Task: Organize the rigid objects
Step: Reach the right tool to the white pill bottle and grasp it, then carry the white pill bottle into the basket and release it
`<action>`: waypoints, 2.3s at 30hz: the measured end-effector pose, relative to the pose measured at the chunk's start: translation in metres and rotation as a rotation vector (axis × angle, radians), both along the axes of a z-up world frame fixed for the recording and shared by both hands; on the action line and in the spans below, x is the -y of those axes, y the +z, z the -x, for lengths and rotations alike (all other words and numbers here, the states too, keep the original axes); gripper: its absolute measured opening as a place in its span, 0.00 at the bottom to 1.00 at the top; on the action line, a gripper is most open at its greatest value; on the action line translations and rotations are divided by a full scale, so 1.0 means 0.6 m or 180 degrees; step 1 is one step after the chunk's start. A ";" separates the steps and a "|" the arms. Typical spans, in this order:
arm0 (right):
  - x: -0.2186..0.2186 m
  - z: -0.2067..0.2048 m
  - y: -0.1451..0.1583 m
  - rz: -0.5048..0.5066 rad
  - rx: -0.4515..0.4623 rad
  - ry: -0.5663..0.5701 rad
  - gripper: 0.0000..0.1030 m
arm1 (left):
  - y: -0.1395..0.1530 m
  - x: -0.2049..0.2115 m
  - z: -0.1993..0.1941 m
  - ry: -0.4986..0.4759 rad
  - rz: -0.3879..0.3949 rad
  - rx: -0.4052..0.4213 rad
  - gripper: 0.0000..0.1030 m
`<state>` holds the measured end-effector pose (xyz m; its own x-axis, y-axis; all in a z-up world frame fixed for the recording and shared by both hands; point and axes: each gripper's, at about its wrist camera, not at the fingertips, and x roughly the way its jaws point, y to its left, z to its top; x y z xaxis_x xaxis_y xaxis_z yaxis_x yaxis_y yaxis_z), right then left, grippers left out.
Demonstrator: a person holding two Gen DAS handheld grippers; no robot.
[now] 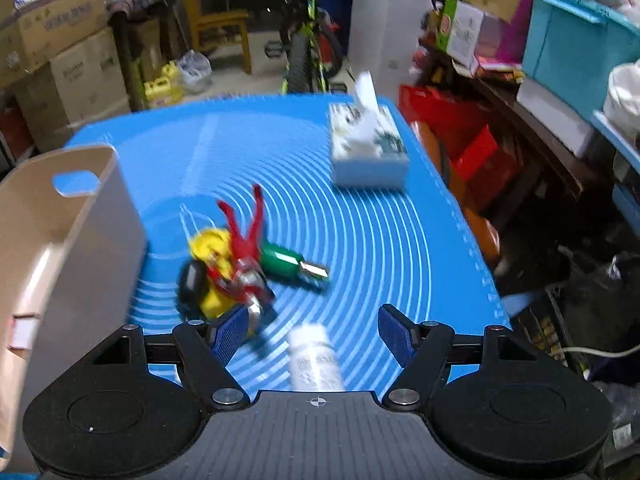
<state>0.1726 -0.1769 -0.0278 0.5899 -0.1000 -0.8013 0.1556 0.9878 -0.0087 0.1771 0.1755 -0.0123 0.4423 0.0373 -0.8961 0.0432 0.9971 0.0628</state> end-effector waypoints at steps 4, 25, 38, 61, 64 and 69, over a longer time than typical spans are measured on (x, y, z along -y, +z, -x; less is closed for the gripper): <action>0.007 0.000 -0.029 -0.0020 -0.0103 0.0019 0.74 | 0.000 0.000 0.000 -0.0001 -0.0002 0.0001 0.09; 0.011 -0.028 -0.101 -0.0089 -0.0315 0.0102 0.43 | 0.002 -0.001 -0.001 0.0007 0.0002 0.0002 0.09; 0.013 0.007 -0.060 -0.0044 -0.0073 -0.0119 0.44 | 0.002 0.000 -0.001 0.0007 0.0004 0.0000 0.09; -0.159 -0.019 0.135 -0.0143 0.0986 0.0563 0.44 | 0.002 0.000 -0.001 0.0005 0.0002 0.0001 0.09; -0.199 -0.035 0.135 -0.0136 0.0987 0.0730 0.44 | 0.002 -0.001 -0.001 0.0006 0.0002 0.0001 0.09; -0.273 -0.062 0.123 -0.0094 0.0909 0.0993 0.44 | 0.002 -0.001 -0.001 0.0005 0.0004 0.0001 0.09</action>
<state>0.2095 -0.0129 0.0459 0.7869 0.1391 -0.6011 -0.1589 0.9871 0.0205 0.1777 0.1761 -0.0113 0.4426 0.0368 -0.8960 0.0416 0.9972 0.0616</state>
